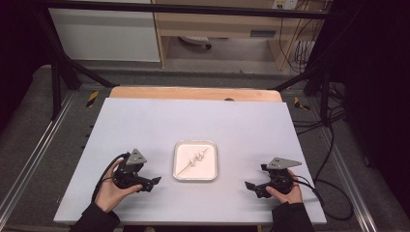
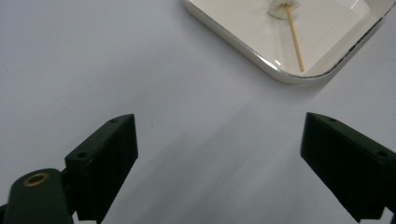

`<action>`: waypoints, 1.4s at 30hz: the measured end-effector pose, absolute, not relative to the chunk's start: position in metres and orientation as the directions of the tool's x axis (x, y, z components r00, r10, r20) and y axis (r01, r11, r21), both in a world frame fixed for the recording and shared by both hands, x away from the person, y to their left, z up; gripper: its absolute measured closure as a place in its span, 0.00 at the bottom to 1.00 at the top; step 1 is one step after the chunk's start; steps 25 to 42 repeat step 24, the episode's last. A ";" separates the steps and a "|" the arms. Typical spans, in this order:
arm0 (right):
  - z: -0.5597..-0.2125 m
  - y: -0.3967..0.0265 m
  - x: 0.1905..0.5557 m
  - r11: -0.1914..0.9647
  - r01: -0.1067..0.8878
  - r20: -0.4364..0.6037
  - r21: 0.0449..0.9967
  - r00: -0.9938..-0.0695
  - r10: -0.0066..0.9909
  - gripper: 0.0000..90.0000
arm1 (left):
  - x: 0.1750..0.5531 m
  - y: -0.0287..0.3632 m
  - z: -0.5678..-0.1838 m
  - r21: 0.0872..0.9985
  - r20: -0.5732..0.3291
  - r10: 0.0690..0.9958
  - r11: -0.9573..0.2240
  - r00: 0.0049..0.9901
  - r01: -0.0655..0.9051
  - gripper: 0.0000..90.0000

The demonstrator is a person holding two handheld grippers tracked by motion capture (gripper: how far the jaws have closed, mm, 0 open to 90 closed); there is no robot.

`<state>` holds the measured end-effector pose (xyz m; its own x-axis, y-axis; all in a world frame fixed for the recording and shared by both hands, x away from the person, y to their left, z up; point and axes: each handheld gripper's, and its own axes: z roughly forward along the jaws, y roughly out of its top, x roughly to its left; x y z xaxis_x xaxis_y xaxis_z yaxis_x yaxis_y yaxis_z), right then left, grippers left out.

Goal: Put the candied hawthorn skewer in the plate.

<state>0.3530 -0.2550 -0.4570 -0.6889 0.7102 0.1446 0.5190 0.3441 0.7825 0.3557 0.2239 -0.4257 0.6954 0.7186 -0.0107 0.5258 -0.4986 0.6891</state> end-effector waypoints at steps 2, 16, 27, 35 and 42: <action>-0.457 -0.255 0.353 0.344 0.516 0.144 0.785 -0.691 0.708 0.01 | 0.353 0.231 -0.428 0.700 -0.007 0.726 -0.488 0.688 0.522 0.10; -0.458 -0.255 0.352 0.352 0.522 0.147 0.777 -0.693 0.706 0.01 | 0.341 0.267 -0.449 0.732 -0.041 0.762 -0.418 0.647 0.538 0.04; -0.458 -0.255 0.352 0.353 0.525 0.149 0.775 -0.694 0.705 0.01 | 0.341 0.267 -0.448 0.738 -0.042 0.762 -0.412 0.646 0.534 0.04; -0.458 -0.255 0.352 0.353 0.525 0.149 0.775 -0.694 0.705 0.01 | 0.341 0.267 -0.448 0.738 -0.042 0.762 -0.412 0.646 0.534 0.04; -0.458 -0.255 0.352 0.353 0.525 0.149 0.775 -0.694 0.705 0.01 | 0.341 0.267 -0.448 0.738 -0.042 0.762 -0.412 0.646 0.534 0.04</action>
